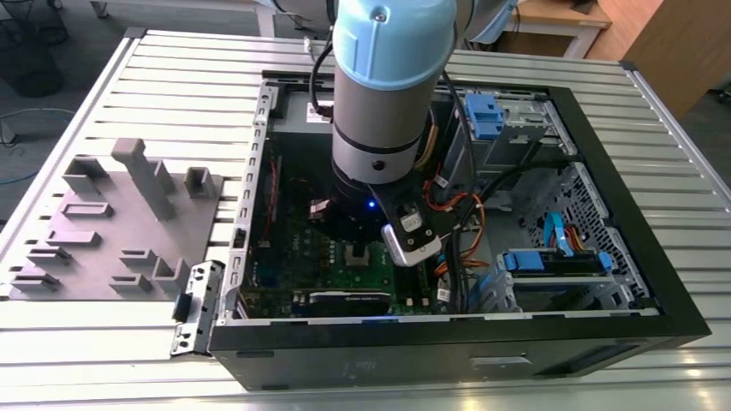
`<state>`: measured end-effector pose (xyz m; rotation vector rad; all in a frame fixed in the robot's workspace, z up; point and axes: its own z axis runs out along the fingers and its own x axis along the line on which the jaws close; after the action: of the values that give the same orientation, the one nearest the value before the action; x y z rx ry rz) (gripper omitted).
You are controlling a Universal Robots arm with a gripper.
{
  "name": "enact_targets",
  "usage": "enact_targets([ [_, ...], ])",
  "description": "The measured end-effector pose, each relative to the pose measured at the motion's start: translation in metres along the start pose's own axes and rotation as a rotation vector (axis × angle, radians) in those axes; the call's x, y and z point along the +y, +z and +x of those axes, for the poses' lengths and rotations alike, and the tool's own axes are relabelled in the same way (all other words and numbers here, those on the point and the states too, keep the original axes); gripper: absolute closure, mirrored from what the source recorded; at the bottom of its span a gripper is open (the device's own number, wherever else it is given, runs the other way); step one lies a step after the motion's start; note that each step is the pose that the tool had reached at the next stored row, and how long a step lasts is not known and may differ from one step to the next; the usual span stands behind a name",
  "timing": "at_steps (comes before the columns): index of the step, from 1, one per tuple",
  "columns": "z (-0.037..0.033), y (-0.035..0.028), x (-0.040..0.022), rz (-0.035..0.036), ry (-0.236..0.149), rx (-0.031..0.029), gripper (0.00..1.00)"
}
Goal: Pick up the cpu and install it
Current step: 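Place the cpu into insertion slot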
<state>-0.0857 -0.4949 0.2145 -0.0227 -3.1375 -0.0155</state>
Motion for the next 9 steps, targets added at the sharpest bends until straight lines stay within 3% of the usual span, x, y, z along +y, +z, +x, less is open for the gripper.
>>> enact_targets([
  [9, 0.0, 0.0, 0.0, 0.0001, 0.003, 0.0, 0.89],
])
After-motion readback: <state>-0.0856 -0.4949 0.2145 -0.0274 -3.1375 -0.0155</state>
